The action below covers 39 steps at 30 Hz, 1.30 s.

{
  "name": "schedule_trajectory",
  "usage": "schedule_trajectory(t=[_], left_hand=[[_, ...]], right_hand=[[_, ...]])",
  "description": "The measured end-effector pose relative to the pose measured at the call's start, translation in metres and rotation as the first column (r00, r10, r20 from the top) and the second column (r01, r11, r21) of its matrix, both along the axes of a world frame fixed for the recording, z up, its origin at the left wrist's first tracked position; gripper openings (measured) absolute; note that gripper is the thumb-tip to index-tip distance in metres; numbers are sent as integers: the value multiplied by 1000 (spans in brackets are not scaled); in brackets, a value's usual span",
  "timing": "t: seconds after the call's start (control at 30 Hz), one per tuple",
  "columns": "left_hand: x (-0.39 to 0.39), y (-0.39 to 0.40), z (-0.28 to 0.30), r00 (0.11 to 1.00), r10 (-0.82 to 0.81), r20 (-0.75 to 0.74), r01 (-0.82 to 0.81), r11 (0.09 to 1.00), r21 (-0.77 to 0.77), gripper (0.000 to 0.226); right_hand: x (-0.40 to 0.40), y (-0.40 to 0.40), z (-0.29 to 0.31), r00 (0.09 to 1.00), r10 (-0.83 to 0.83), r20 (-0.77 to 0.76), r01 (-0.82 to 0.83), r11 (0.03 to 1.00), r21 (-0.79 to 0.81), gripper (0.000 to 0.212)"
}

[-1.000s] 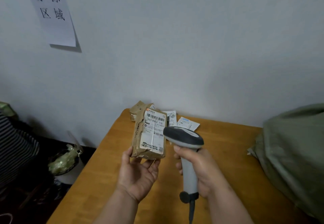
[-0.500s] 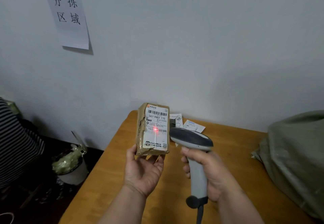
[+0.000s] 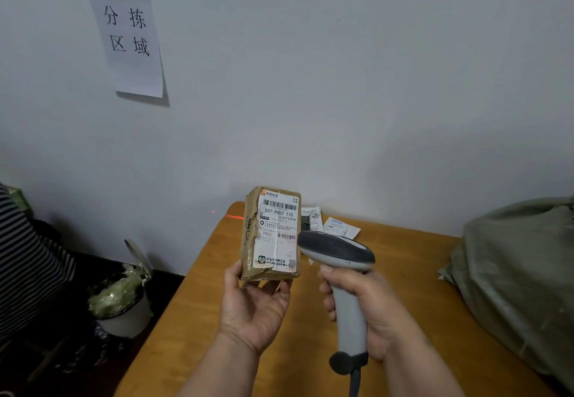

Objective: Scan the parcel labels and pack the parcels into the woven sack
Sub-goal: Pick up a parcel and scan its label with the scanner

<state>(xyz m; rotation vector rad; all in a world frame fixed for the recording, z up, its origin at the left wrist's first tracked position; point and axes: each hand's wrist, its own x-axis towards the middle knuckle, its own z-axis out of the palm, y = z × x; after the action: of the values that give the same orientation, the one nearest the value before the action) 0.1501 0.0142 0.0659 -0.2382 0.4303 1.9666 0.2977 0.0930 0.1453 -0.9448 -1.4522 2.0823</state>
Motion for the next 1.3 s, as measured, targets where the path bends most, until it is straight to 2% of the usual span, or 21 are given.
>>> schedule_trajectory(t=[0.23, 0.4, 0.57, 0.7, 0.9, 1.0, 1.1, 1.17, 1.3], left_hand=[[9, -14, 3, 1000, -20, -6, 20, 1000, 16, 56], [19, -17, 4, 999, -38, -22, 39, 999, 3, 56], [42, -8, 7, 997, -67, -47, 68, 998, 2, 56], [74, 11, 16, 990, -111, -84, 112, 994, 6, 55], [162, 65, 45, 963, -183, -200, 189, 982, 10, 53], [221, 101, 66, 898, -243, -366, 254, 967, -21, 50], [276, 135, 85, 782, -242, -574, 260, 964, -52, 40], [302, 152, 97, 689, -201, -696, 237, 970, -46, 49], [348, 184, 128, 501, -162, -850, 207, 976, -64, 82]], right_hand=[[9, -16, 1, 1000, -25, -16, 26, 1000, 16, 47], [23, -21, -1, 999, -38, -21, 38, 999, 23, 32], [47, -16, -1, 996, -85, -22, 86, 996, 37, 33], [81, -3, 0, 989, -146, -13, 147, 987, 61, 24], [171, 32, 10, 961, -278, 3, 275, 952, 136, 31], [230, 55, 21, 927, -375, -22, 373, 911, 175, 29], [287, 75, 32, 880, -471, -64, 473, 855, 214, 24], [314, 83, 40, 857, -507, -88, 512, 825, 239, 26], [362, 107, 54, 794, -588, -155, 607, 760, 233, 24]])
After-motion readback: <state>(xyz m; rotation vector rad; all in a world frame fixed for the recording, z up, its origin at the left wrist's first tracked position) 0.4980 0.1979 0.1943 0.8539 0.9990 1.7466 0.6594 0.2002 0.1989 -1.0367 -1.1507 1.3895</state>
